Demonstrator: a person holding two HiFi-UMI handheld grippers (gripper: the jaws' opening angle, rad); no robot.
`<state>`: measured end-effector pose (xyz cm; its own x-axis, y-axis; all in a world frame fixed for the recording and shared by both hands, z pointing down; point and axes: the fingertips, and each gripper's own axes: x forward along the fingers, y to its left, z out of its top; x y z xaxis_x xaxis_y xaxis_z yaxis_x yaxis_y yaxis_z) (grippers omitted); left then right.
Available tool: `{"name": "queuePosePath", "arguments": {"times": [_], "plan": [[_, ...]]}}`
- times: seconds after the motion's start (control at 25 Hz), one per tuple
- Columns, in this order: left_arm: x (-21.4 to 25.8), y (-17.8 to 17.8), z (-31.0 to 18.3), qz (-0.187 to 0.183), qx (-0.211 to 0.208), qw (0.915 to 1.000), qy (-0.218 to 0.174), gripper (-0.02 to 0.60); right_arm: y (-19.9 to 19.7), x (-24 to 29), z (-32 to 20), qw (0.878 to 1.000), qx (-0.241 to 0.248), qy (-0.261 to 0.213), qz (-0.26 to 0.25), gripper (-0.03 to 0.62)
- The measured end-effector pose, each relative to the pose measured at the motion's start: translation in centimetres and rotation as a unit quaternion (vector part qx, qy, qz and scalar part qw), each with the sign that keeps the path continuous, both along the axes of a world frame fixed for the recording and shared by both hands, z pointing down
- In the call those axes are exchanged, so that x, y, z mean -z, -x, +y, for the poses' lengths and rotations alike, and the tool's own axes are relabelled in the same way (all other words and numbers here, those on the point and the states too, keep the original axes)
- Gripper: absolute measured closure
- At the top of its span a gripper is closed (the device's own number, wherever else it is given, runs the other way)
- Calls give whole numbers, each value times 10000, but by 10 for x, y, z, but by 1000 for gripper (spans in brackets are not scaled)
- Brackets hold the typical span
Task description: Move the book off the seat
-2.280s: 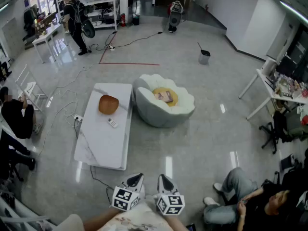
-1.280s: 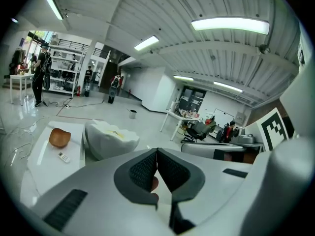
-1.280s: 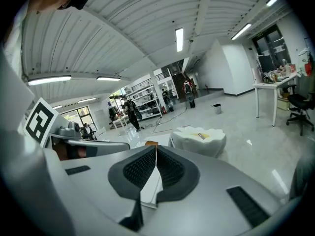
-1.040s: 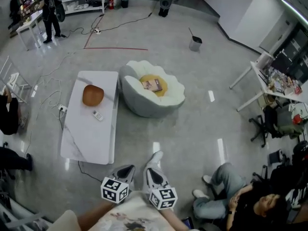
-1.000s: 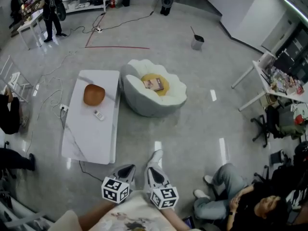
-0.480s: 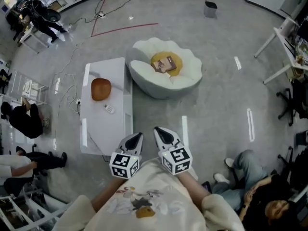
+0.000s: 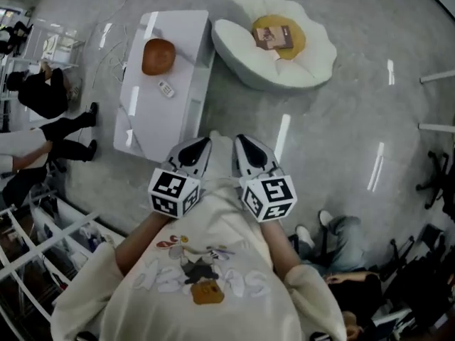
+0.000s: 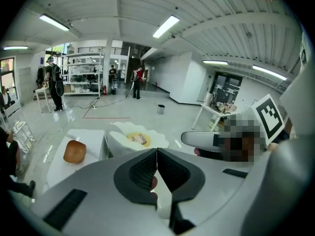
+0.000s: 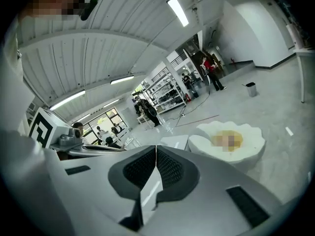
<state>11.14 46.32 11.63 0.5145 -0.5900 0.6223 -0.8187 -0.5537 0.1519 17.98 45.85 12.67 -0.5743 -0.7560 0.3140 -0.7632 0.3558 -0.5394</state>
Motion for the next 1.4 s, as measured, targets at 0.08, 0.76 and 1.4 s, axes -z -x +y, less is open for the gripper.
{"name": "queuePosePath", "arguments": {"times": [0.08,0.76,1.4], "plan": [[-9,-4,-4,69,61,9996,251,569,2,-18,-4,9987,185,472,86,585],[-12,96,-226,653,366,9968,271,569,64,-12,-214,9968,-162,665,409,586],[-1,147,-336,1162,9,9927,322,569,71,3,-330,9886,-606,806,1119,585]]}}
